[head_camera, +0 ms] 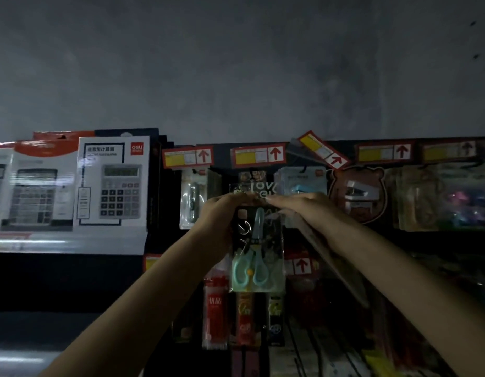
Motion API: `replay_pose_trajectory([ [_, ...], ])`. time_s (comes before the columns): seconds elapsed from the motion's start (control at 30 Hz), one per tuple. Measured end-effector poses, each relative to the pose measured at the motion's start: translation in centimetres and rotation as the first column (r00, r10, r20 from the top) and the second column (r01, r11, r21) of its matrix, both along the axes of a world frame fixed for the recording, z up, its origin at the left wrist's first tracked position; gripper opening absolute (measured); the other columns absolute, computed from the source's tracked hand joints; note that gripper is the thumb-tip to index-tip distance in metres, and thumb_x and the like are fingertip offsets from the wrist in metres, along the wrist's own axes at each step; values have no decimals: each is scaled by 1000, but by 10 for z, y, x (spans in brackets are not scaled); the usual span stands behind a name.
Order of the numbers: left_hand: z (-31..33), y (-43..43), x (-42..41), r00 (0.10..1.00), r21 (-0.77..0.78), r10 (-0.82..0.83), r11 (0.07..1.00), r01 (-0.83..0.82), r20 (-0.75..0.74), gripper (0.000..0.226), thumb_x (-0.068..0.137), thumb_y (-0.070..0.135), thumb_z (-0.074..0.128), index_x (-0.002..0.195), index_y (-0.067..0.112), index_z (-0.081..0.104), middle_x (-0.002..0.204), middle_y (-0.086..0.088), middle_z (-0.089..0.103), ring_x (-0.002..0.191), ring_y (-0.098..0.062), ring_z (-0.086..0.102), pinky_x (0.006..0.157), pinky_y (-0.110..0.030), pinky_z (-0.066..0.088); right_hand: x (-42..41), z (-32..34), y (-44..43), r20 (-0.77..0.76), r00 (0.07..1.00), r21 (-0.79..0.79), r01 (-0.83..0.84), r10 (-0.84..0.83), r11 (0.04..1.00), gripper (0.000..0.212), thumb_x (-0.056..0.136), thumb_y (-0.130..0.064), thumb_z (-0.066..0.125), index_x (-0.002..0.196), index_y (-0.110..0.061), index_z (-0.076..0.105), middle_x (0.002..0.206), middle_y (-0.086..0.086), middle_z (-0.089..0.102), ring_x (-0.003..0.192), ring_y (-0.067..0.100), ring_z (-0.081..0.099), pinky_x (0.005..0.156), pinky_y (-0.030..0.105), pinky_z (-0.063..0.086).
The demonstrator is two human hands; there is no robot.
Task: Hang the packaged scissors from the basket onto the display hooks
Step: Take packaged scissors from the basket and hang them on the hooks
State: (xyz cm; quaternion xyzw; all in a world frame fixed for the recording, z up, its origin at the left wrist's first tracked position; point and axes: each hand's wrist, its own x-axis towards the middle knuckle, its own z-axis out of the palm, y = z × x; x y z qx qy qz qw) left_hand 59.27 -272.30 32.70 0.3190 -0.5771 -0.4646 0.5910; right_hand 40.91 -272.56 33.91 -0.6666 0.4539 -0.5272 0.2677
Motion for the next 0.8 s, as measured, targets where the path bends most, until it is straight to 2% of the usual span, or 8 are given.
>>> replay_pose_trajectory([
  [0.13, 1, -8, 1, 1000, -20, 19, 1000, -19, 6, 33, 94, 24, 67, 117, 0, 67, 91, -18, 66, 70, -29, 65, 56, -30, 53, 6, 4, -9, 42, 997, -22, -64, 64, 998, 20, 84, -32, 81, 83, -13, 77, 69, 0, 75, 62, 11, 69, 50, 13, 46],
  [0.23, 5, -14, 6, 995, -91, 103, 991, -102, -3, 24, 94, 20, 68, 111, 2, 69, 98, -23, 69, 72, -26, 69, 60, -35, 57, 10, 4, -14, 54, 997, -54, -55, 58, 997, 24, 87, -30, 78, 79, -10, 69, 75, 9, 73, 68, 20, 68, 60, 20, 47],
  [0.33, 13, -20, 12, 978, -145, 206, 967, -207, -21, 22, 92, 23, 73, 108, 9, 70, 98, -19, 69, 85, -27, 68, 80, -40, 60, 10, 6, -16, 40, 999, -94, -13, 17, 995, 29, 91, -30, 75, 84, -4, 65, 84, 21, 71, 76, 24, 68, 64, 24, 47],
  [0.4, 22, -24, 16, 971, -129, 238, 962, -241, -34, 15, 92, 24, 73, 99, 12, 68, 91, -10, 67, 83, -22, 66, 74, -36, 59, 10, 8, -20, 50, 999, -127, 17, -11, 992, 30, 92, -28, 73, 94, 2, 69, 93, 22, 73, 86, 29, 72, 67, 26, 50],
  [0.47, 32, -27, 19, 981, -84, 190, 978, -193, -43, 13, 93, 24, 71, 92, 12, 67, 84, -6, 67, 73, -17, 66, 63, -29, 54, 11, 11, -21, 78, 996, -151, 49, -37, 987, 20, 91, -25, 73, 92, -5, 75, 90, 19, 75, 88, 32, 73, 70, 28, 53],
  [0.53, 40, -28, 21, 988, -86, 153, 984, -155, -27, 13, 97, 24, 65, 98, 11, 67, 80, -4, 67, 65, -13, 64, 57, -23, 51, 13, 15, -24, 81, 995, -154, 77, -65, 985, 16, 90, -26, 74, 88, -10, 76, 85, 16, 77, 85, 32, 74, 72, 30, 54],
  [0.63, 50, -27, 22, 980, -172, 200, 966, -194, 18, 25, 97, 21, 62, 112, 3, 69, 88, -6, 69, 78, -17, 62, 63, -23, 47, 15, 21, -27, 71, 993, -156, 107, -97, 982, 17, 89, -26, 74, 90, -9, 77, 84, 16, 77, 84, 32, 74, 75, 32, 55],
  [0.8, 63, -21, 23, 981, -271, 191, 946, -176, 29, 15, 99, 20, 59, 96, 11, 71, 75, 1, 66, 64, -8, 56, 54, -15, 42, 19, 22, -30, 109, 987, -147, 132, -117, 980, 21, 90, -23, 73, 96, -3, 76, 88, 21, 76, 83, 35, 74, 76, 33, 55],
])
